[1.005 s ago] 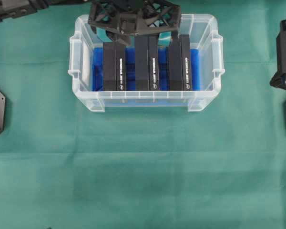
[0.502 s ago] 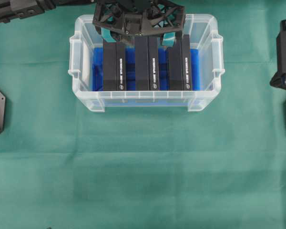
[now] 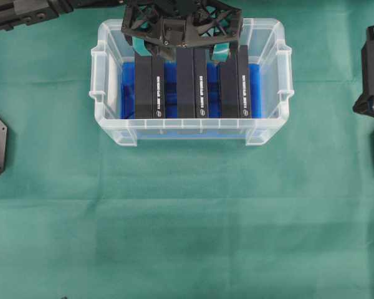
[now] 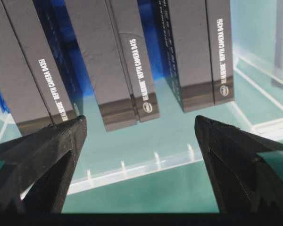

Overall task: Take the box out of the case with the left arm.
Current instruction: 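Move the open left gripper over the middle black box, then lower the left gripper around the middle box and close on it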

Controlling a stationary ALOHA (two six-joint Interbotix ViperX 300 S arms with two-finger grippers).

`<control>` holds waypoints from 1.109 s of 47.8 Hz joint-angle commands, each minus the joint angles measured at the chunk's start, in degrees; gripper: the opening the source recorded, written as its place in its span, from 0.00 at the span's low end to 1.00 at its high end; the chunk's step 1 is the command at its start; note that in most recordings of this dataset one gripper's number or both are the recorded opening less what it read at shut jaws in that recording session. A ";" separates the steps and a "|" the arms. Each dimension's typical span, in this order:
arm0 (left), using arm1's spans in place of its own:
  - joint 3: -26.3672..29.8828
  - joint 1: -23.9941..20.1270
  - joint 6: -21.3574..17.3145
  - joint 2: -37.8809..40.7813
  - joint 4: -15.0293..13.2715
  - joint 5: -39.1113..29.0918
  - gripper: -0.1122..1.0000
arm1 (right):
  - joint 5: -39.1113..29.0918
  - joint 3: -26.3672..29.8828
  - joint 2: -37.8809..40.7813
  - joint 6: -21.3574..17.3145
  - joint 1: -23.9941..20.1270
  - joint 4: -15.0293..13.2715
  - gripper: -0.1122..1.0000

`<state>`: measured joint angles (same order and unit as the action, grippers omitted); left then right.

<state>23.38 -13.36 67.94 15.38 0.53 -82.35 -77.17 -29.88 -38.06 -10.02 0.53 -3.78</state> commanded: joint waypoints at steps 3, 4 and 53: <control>1.23 0.26 0.00 -0.88 0.00 0.09 0.98 | 0.00 0.88 0.00 0.00 0.00 -0.09 0.12; 1.23 0.26 0.00 -0.88 0.00 0.09 0.98 | 0.00 0.88 0.00 0.00 0.00 -0.09 0.12; -4.57 0.97 1.41 2.20 0.18 5.27 0.98 | 0.00 0.88 0.00 0.00 0.00 -0.09 0.12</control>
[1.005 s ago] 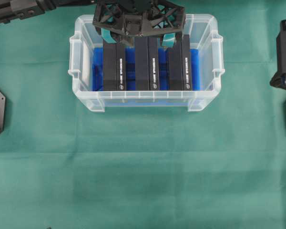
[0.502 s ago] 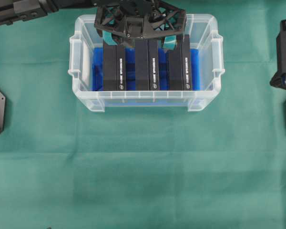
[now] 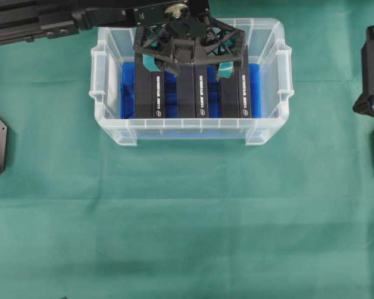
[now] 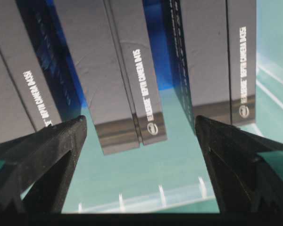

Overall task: Take the box out of the case with the left arm.
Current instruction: 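Lower the left gripper around the middle box and close on it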

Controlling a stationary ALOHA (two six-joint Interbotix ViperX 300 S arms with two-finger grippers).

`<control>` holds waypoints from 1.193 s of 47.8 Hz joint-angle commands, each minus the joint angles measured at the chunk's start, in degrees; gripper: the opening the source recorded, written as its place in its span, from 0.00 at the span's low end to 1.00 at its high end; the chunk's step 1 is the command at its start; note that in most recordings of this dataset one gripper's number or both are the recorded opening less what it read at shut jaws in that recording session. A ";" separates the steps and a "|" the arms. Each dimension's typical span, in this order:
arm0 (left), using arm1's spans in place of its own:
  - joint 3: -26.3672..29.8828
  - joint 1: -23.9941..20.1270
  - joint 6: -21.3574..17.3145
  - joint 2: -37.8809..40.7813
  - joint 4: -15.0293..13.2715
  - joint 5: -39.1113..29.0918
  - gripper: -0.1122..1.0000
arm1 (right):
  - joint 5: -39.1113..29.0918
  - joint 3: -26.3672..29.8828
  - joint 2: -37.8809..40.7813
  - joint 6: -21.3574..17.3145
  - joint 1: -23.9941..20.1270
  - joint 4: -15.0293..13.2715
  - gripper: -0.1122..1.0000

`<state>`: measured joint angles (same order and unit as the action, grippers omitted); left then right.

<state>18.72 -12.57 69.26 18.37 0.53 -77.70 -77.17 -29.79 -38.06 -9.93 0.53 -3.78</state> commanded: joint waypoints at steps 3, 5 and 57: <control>-0.97 0.18 0.35 -0.53 0.26 1.14 0.98 | 0.00 0.79 0.00 -0.09 0.09 -0.09 0.12; -1.49 0.18 0.70 -0.44 0.26 1.58 0.98 | 0.00 0.79 0.00 -0.09 0.00 -0.09 0.12; -11.51 0.09 2.64 0.70 1.14 13.71 0.98 | 0.26 0.62 0.09 -0.09 0.00 -0.44 0.12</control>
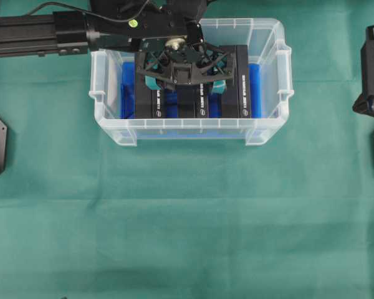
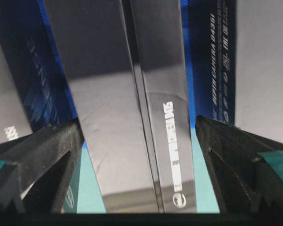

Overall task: Take the box out of the case with the left arm.
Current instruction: 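Lower the left gripper around the middle box and close on it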

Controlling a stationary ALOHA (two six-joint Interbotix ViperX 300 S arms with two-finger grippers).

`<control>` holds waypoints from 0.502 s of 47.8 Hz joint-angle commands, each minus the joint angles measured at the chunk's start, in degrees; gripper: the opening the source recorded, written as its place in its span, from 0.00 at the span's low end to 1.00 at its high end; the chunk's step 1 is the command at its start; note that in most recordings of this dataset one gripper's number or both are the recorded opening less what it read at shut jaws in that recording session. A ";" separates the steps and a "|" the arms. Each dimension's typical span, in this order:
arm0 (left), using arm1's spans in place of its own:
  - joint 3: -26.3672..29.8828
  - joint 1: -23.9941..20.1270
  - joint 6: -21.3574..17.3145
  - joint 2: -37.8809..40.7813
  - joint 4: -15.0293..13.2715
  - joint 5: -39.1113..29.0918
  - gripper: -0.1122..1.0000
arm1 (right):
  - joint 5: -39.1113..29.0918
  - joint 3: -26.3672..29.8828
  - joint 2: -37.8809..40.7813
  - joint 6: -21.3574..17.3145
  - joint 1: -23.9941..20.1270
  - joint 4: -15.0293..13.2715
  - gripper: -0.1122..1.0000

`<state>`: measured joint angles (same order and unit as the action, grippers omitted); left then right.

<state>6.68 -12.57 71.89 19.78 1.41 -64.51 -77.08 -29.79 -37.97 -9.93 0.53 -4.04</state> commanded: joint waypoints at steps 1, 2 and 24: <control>0.44 0.09 0.00 -0.62 0.18 0.53 0.98 | 0.18 0.62 0.00 -0.09 0.00 -0.26 0.12; 0.44 0.09 0.00 -0.44 0.18 0.62 0.98 | 0.18 0.70 0.00 -0.09 0.00 -0.26 0.12; -0.09 0.09 2.55 0.26 0.35 0.97 0.98 | 0.18 0.62 0.09 -0.09 0.00 -0.35 0.12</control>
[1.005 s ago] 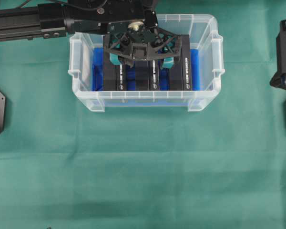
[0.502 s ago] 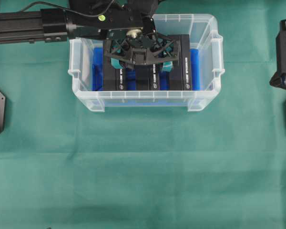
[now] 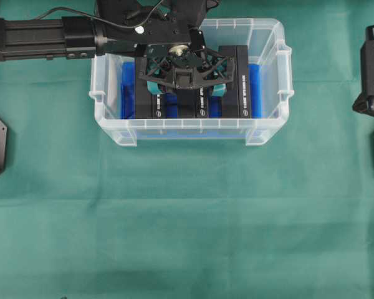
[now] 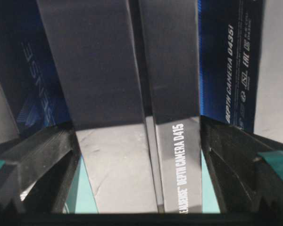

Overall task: Take the box out of the case with the left arm.
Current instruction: 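Lower the left gripper around the middle box and close on it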

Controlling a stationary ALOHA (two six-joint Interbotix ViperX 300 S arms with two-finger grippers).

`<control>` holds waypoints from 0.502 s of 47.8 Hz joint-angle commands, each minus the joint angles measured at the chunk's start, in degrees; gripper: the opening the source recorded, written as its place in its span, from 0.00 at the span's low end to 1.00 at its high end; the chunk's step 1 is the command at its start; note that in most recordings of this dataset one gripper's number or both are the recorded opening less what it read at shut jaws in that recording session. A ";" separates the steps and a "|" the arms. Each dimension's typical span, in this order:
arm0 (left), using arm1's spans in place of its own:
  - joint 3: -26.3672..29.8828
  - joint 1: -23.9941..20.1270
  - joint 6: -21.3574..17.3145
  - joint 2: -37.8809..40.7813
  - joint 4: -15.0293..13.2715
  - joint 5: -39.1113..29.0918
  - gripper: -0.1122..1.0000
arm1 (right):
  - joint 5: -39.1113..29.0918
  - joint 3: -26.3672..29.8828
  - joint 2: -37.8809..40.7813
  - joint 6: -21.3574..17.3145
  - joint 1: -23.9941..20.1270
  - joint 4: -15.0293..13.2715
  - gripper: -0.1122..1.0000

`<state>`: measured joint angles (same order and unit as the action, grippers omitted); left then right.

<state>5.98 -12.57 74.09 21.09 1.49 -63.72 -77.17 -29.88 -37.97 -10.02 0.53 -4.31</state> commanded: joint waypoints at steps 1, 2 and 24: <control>0.70 0.09 0.44 -1.05 0.18 0.18 0.97 | 0.26 0.70 0.09 0.00 0.00 -0.09 0.12; 0.79 0.09 0.62 -1.05 0.18 0.26 0.97 | 0.26 0.70 0.09 0.00 0.00 -0.09 0.12; 1.49 0.35 2.99 -1.05 -0.09 0.53 0.64 | 0.00 0.70 0.09 0.00 0.00 -0.09 0.12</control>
<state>6.06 -12.57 77.08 21.09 1.49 -63.46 -77.08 -29.79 -37.88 -9.93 0.53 -4.39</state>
